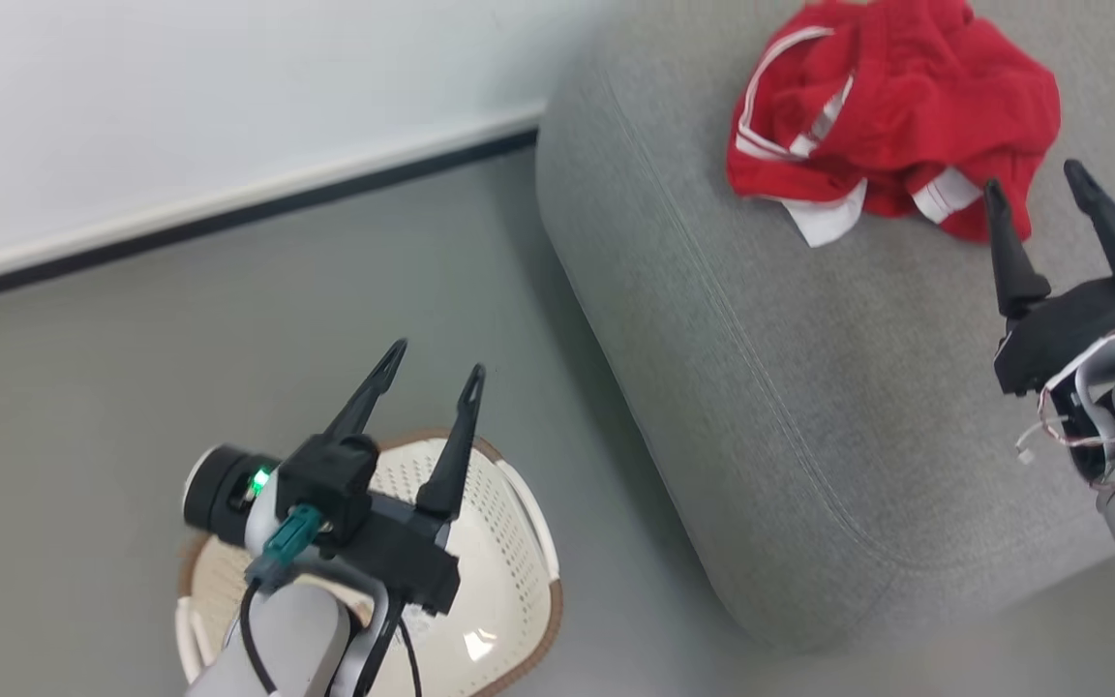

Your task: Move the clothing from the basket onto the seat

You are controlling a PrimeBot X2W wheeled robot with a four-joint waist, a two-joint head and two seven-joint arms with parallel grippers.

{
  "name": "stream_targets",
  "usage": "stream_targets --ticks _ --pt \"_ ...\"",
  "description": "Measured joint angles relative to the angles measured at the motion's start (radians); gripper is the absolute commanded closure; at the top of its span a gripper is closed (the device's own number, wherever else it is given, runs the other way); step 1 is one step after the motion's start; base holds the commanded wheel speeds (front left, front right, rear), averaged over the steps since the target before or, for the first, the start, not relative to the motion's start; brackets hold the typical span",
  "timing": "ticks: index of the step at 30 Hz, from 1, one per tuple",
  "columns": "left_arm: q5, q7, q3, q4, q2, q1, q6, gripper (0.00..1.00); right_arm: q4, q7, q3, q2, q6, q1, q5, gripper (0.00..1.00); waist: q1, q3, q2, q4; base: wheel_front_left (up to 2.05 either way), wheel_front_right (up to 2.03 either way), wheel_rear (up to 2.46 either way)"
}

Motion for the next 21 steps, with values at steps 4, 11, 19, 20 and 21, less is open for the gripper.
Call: stream_targets --ticks 4,11,19,20,21 --pt "-0.030 -0.011 0.031 0.025 -0.008 0.043 0.009 0.00 -0.043 -0.001 -0.003 0.002 -0.003 0.059 0.000 0.00 0.0000 -0.051 0.0000 0.030 0.00 0.00 0.00" --pt "-0.051 -0.022 0.099 0.030 0.008 0.141 0.027 0.00 -0.151 -0.001 -0.013 0.021 -0.007 0.203 0.004 0.00 0.0000 -0.137 0.0000 0.112 0.00 0.00 0.00" --pt "-0.064 -0.033 0.176 0.000 0.036 0.251 0.036 0.00 -0.296 -0.001 -0.023 0.056 -0.043 0.337 0.012 0.00 0.0001 -0.207 0.0001 0.195 0.00 0.00 0.00" --pt "-0.064 -0.034 0.186 -0.007 0.040 0.268 0.036 0.00 -0.314 -0.001 -0.024 0.062 -0.048 0.356 0.012 0.00 0.0001 -0.215 0.0001 0.205 0.00 0.00 0.00" --pt "-0.067 -0.034 0.195 -0.013 0.042 0.284 0.036 0.00 -0.333 -0.001 -0.024 0.067 -0.056 0.374 0.013 0.00 0.0001 -0.222 0.0001 0.213 0.00 0.00 0.00"
